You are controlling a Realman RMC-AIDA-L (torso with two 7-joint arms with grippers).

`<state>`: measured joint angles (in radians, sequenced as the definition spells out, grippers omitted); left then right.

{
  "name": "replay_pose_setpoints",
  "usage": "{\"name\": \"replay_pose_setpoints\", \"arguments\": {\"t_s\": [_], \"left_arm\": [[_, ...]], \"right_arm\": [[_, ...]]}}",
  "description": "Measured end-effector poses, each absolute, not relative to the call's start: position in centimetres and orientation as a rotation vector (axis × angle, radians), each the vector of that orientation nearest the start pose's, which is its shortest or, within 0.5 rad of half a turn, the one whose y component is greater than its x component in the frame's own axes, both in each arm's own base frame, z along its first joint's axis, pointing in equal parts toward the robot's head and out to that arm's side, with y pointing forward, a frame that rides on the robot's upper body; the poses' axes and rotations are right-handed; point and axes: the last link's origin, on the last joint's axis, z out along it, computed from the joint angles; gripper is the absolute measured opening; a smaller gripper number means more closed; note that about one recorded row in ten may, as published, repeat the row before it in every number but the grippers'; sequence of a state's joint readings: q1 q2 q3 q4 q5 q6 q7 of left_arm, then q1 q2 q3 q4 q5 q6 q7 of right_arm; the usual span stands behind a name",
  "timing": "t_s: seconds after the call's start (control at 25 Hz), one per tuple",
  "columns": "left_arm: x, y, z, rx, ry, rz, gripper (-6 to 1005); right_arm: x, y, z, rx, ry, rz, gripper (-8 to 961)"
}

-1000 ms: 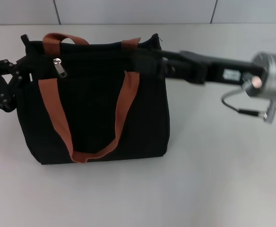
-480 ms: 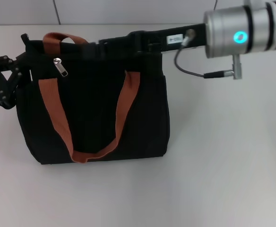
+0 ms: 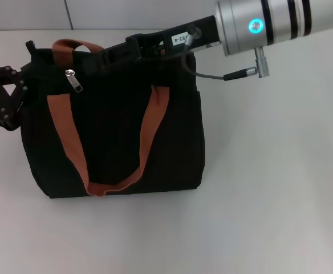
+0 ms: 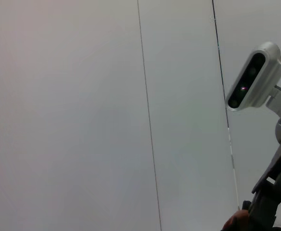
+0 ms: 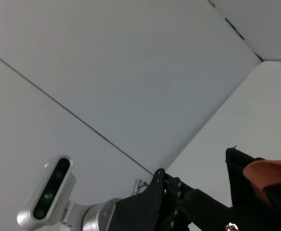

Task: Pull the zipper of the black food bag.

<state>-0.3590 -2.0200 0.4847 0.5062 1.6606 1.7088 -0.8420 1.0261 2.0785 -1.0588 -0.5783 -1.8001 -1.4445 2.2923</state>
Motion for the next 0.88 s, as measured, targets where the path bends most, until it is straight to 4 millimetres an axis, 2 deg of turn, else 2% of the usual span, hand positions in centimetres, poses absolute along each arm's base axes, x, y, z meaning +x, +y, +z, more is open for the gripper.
{"name": "replay_pose_setpoints", "arguments": {"t_s": [0.08, 0.28, 0.88], "left_arm": [[-30.6, 28.9, 5.9, -2.244, -0.195, -0.966, 30], [-30.6, 28.9, 6.0, -2.246, -0.209, -0.973, 31], [-30.1, 29.0, 5.9, -2.258, -0.203, -1.009, 36]], "right_arm": [[5.5, 39.8, -5.3, -2.995, 1.296, 0.641, 472], [5.0, 39.9, -6.1, -2.992, 1.274, 0.582, 440], [4.0, 40.1, -8.0, -2.986, 1.205, 0.481, 414]]}}
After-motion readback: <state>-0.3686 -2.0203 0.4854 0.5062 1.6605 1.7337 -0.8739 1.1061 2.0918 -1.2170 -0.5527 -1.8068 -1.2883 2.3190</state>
